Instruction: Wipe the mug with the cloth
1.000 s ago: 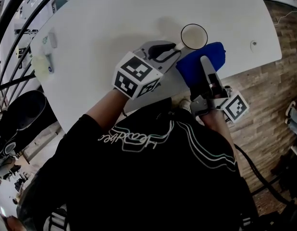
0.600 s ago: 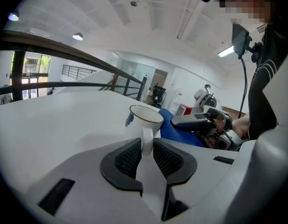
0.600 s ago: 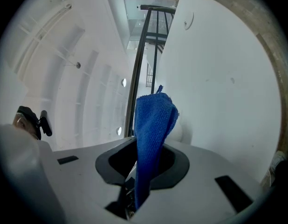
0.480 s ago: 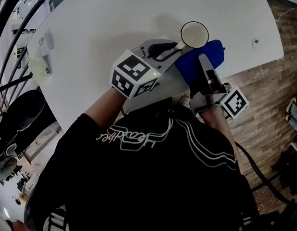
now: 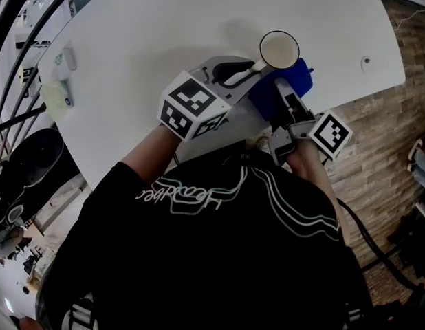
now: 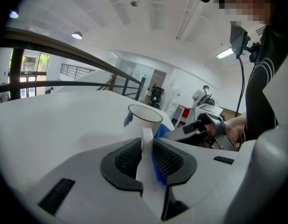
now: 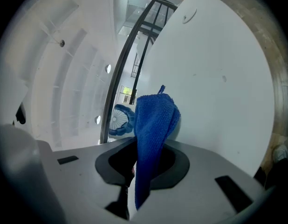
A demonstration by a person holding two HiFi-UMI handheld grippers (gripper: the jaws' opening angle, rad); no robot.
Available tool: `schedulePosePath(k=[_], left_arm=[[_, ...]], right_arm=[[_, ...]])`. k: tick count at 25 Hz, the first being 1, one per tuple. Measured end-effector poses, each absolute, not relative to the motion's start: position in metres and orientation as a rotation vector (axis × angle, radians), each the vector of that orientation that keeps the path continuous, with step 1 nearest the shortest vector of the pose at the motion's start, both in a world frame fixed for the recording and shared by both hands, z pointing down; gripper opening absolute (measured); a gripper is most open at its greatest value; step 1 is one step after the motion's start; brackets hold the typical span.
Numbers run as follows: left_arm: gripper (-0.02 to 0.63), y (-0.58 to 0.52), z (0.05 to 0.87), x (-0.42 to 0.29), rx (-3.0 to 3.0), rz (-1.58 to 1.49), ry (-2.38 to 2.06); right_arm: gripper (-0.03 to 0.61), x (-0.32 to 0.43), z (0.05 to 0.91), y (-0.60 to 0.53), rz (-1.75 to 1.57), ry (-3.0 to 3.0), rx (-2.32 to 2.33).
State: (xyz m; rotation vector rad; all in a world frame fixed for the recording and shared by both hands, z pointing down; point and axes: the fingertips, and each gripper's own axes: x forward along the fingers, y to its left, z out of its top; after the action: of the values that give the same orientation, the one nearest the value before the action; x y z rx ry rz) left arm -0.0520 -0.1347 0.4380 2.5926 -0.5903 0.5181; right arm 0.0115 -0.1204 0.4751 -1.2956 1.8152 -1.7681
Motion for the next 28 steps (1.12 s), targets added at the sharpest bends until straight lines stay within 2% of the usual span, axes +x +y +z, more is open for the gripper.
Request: schedulePosePath(k=[6,13,28], left_arm=[[0.083,-0.133,0.436,-0.053,2.593,0.517,-0.585],[0.083,-0.135,0.435,-0.054,2.590,0.507,-0.600],[0.083,-0.128,0.432,-0.052,2.653,0.680,-0.758]], right_arm=[[0.054,0.015,0.465,-0.113,-1.764,1.857,-1.308],[0.054,0.032,0.434,-0.112,-1.590,2.217,-1.250],[0.054,0.055,0.384,-0.155,-1.505,2.447,-0.935]])
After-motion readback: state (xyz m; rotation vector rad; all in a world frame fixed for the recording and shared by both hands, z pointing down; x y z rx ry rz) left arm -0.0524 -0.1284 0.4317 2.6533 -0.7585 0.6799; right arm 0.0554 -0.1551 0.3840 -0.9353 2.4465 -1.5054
